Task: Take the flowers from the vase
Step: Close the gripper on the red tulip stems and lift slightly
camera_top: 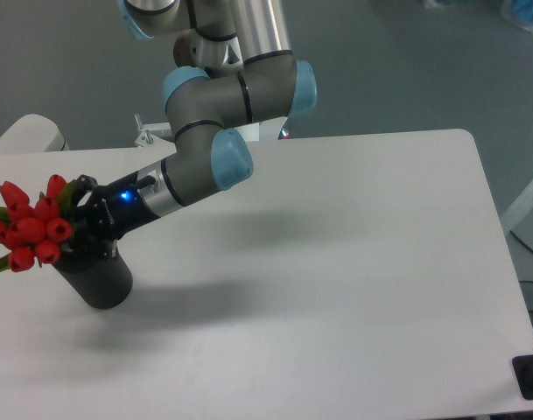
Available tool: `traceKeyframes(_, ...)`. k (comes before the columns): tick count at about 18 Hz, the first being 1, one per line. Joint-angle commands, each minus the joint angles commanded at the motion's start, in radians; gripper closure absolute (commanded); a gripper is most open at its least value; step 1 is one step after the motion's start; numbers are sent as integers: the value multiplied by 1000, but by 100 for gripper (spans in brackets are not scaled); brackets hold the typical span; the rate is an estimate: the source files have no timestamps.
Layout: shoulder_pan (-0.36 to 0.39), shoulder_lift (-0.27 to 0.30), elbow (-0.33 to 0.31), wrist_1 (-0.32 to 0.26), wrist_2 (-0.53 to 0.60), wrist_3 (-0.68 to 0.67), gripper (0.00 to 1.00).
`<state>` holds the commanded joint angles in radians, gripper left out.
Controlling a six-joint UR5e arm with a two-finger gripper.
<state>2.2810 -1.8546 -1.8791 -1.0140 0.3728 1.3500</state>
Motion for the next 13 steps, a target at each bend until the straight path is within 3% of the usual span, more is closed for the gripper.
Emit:
traceKeyframes(7,47,46,6,0,-95,-72,75)
traceKeyframes(13,58,67,6,0,-112,-118,75)
